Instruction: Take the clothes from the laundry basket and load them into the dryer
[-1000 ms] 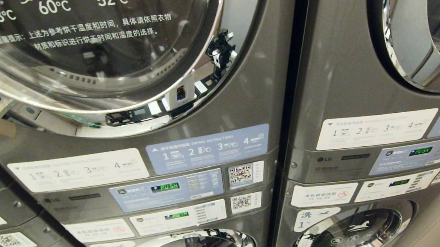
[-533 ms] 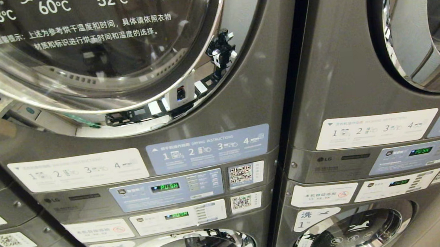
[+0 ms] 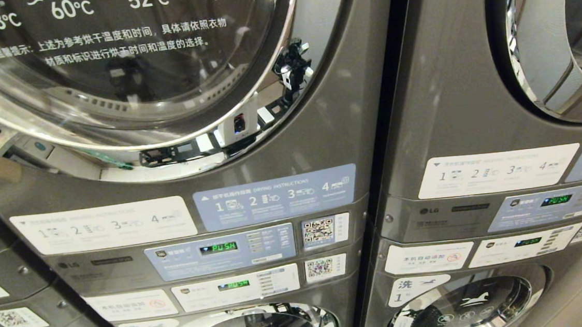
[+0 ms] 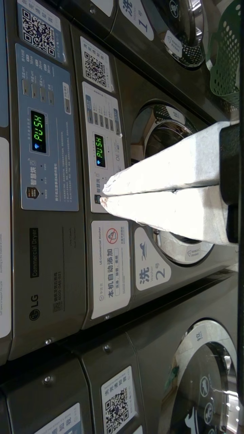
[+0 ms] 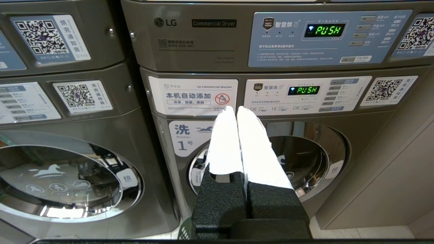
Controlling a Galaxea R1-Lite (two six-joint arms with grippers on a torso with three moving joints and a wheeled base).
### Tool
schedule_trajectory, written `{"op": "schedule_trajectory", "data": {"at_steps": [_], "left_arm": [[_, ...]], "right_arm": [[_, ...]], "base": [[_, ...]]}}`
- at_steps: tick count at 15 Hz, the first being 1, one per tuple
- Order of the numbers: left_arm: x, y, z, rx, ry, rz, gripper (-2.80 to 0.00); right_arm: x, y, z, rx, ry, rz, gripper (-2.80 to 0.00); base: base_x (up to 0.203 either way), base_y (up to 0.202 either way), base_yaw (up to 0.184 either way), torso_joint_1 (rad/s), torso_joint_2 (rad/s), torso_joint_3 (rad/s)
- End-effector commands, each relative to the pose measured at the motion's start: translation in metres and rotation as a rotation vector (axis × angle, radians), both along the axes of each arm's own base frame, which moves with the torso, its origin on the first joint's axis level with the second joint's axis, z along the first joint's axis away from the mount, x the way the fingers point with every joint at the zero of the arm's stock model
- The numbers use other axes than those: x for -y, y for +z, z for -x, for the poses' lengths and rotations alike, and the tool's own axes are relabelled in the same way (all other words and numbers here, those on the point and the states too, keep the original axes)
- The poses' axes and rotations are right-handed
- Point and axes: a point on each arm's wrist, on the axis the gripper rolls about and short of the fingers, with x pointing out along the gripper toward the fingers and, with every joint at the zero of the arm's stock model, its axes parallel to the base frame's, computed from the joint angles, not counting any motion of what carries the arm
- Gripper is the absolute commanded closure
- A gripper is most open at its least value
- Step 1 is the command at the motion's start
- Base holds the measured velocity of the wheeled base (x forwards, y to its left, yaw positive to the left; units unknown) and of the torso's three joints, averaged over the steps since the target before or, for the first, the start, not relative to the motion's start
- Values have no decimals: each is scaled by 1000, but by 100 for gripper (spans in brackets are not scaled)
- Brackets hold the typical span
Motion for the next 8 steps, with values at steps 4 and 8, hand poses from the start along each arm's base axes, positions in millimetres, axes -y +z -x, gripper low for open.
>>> {"op": "schedule_trajectory", "data": {"at_steps": [4, 8], "left_arm": [[0, 0, 0, -1, 0, 0, 0], [0, 0, 0, -1, 0, 0, 0]], "right_arm": [[0, 0, 0, 0, 1, 0, 0], [0, 0, 0, 0, 0, 0, 0]], "base": [[0, 0, 0, 0, 0, 0], [0, 0, 0, 0, 0, 0]]}}
